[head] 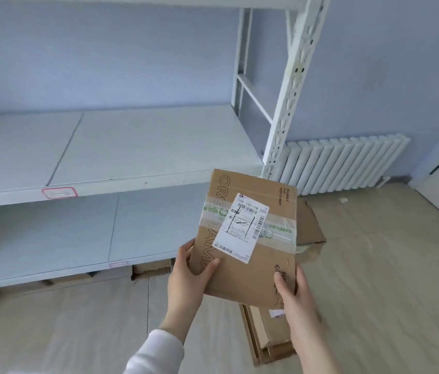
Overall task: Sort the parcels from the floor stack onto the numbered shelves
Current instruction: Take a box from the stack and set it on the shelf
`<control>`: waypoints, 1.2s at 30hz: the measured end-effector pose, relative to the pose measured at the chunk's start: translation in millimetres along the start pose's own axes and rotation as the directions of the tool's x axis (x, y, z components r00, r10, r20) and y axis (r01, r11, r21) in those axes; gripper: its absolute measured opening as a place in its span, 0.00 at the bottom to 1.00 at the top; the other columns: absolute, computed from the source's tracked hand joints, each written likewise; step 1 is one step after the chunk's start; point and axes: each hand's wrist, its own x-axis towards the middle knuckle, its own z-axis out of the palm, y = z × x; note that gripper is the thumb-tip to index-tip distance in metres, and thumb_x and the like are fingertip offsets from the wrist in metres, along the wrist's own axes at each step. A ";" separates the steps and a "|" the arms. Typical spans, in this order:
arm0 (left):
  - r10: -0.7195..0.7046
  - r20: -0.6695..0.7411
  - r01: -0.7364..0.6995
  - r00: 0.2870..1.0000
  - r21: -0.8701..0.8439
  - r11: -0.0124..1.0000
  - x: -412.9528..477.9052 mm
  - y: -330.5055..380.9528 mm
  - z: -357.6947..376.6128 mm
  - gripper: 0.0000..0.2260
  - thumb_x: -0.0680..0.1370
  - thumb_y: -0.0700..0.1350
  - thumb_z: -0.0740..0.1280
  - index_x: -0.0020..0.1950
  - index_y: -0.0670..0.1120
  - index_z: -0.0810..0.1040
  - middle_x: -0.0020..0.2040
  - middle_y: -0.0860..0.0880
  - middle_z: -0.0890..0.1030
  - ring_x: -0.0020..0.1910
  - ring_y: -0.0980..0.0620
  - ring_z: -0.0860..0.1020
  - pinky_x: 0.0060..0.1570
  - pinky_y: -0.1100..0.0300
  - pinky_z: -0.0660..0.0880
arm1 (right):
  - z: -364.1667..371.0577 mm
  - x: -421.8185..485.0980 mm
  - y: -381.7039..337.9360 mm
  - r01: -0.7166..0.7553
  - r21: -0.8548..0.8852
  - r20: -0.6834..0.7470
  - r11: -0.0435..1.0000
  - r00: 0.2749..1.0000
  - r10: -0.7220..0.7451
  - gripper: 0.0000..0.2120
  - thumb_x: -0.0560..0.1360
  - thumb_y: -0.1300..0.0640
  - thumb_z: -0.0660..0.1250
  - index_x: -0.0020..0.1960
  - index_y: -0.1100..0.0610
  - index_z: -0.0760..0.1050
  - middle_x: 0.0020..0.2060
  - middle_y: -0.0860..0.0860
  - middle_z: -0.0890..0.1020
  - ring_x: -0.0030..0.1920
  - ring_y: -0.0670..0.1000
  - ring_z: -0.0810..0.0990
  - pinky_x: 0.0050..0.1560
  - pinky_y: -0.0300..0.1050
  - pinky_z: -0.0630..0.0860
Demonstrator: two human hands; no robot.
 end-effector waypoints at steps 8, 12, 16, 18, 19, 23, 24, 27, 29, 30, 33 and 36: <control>0.016 -0.277 -0.035 0.961 -0.064 0.997 -55.5 11.7 -36.0 0.22 0.72 0.49 0.73 0.61 0.58 0.67 0.56 0.58 0.78 0.50 0.59 0.75 0.41 0.69 0.70 | 17.4 -12.9 -33.1 0.141 0.033 0.277 0.989 0.950 -0.145 0.22 0.78 0.56 0.64 0.71 0.50 0.66 0.64 0.46 0.75 0.64 0.46 0.72 0.62 0.40 0.66; 0.034 -0.356 -0.065 0.934 -0.077 0.995 -76.9 19.3 -54.8 0.23 0.72 0.50 0.73 0.63 0.56 0.68 0.57 0.56 0.79 0.52 0.56 0.77 0.47 0.62 0.71 | 25.0 -30.0 -49.9 0.166 0.069 0.359 0.984 0.916 -0.180 0.20 0.77 0.53 0.64 0.68 0.47 0.68 0.61 0.47 0.78 0.63 0.49 0.75 0.64 0.51 0.71; 0.076 -0.410 -0.121 0.909 -0.086 0.989 -92.8 33.1 -73.5 0.24 0.72 0.50 0.72 0.64 0.55 0.68 0.58 0.55 0.78 0.53 0.54 0.78 0.49 0.60 0.74 | 33.4 -47.1 -70.4 0.209 0.093 0.361 0.973 0.904 -0.229 0.22 0.77 0.55 0.65 0.70 0.46 0.67 0.63 0.45 0.77 0.63 0.46 0.74 0.68 0.53 0.68; 0.105 -0.425 -0.156 0.899 -0.088 0.984 -99.5 43.3 -83.7 0.23 0.72 0.50 0.72 0.64 0.56 0.68 0.58 0.55 0.78 0.53 0.54 0.78 0.51 0.58 0.74 | 36.7 -56.3 -84.5 0.241 0.113 0.365 0.964 0.892 -0.266 0.22 0.78 0.56 0.64 0.71 0.48 0.67 0.61 0.45 0.78 0.61 0.45 0.75 0.64 0.44 0.71; 0.124 -0.428 -0.180 0.895 -0.093 0.979 -101.7 48.6 -89.1 0.23 0.72 0.50 0.72 0.63 0.56 0.67 0.58 0.55 0.78 0.53 0.55 0.78 0.51 0.58 0.74 | 38.5 -61.6 -93.3 0.259 0.123 0.371 0.958 0.883 -0.286 0.22 0.78 0.56 0.64 0.71 0.49 0.66 0.60 0.45 0.78 0.60 0.44 0.75 0.59 0.38 0.72; 0.185 -0.447 -0.260 0.875 -0.112 0.959 -108.3 71.3 -110.9 0.22 0.73 0.49 0.72 0.62 0.58 0.67 0.58 0.55 0.78 0.54 0.55 0.77 0.47 0.62 0.72 | 47.7 -75.4 -122.4 0.288 0.161 0.383 0.944 0.863 -0.329 0.24 0.78 0.53 0.63 0.73 0.47 0.63 0.60 0.41 0.75 0.59 0.42 0.73 0.56 0.36 0.66; 0.199 -0.457 -0.280 0.867 -0.115 0.953 -109.6 78.5 -116.1 0.22 0.72 0.49 0.72 0.63 0.58 0.67 0.58 0.55 0.78 0.54 0.55 0.77 0.47 0.62 0.72 | 50.3 -77.4 -131.0 0.305 0.167 0.389 0.938 0.854 -0.347 0.25 0.78 0.53 0.63 0.73 0.47 0.62 0.61 0.41 0.75 0.61 0.43 0.73 0.58 0.37 0.67; 0.253 -0.486 -0.344 0.837 -0.108 0.933 -111.2 100.4 -130.4 0.21 0.72 0.49 0.72 0.61 0.59 0.66 0.56 0.56 0.78 0.51 0.58 0.77 0.45 0.66 0.72 | 57.3 -79.0 -157.4 0.353 0.212 0.391 0.911 0.824 -0.410 0.25 0.78 0.55 0.63 0.73 0.48 0.63 0.62 0.43 0.76 0.63 0.44 0.73 0.61 0.39 0.67; 0.290 -0.504 -0.384 0.814 -0.092 0.919 -113.1 116.4 -138.5 0.22 0.72 0.49 0.72 0.61 0.58 0.67 0.55 0.58 0.77 0.50 0.60 0.76 0.43 0.69 0.71 | 61.2 -82.5 -176.5 0.400 0.235 0.380 0.886 0.801 -0.462 0.24 0.78 0.56 0.63 0.73 0.49 0.63 0.63 0.44 0.75 0.62 0.44 0.74 0.61 0.39 0.67; 0.306 -0.514 -0.401 0.801 -0.082 0.912 -113.4 125.0 -141.8 0.22 0.72 0.49 0.72 0.62 0.57 0.67 0.54 0.59 0.77 0.49 0.60 0.76 0.43 0.69 0.71 | 62.3 -83.3 -185.7 0.424 0.246 0.375 0.872 0.788 -0.489 0.24 0.78 0.56 0.63 0.73 0.49 0.63 0.63 0.44 0.76 0.62 0.44 0.74 0.61 0.38 0.68; 0.342 -0.536 -0.444 0.772 -0.071 0.893 -110.4 149.1 -148.5 0.23 0.72 0.49 0.72 0.64 0.56 0.68 0.53 0.58 0.76 0.50 0.58 0.76 0.45 0.65 0.73 | 63.2 -83.9 -213.0 0.475 0.277 0.365 0.835 0.752 -0.549 0.24 0.78 0.56 0.63 0.73 0.48 0.63 0.63 0.43 0.76 0.62 0.42 0.74 0.64 0.42 0.69; 0.375 -0.540 -0.489 0.753 -0.078 0.869 -102.8 169.2 -151.1 0.23 0.72 0.49 0.72 0.62 0.58 0.67 0.56 0.54 0.78 0.53 0.54 0.78 0.53 0.55 0.75 | 62.8 -80.1 -237.3 0.518 0.303 0.344 0.800 0.723 -0.599 0.24 0.78 0.57 0.63 0.72 0.47 0.63 0.63 0.43 0.76 0.62 0.42 0.74 0.66 0.42 0.69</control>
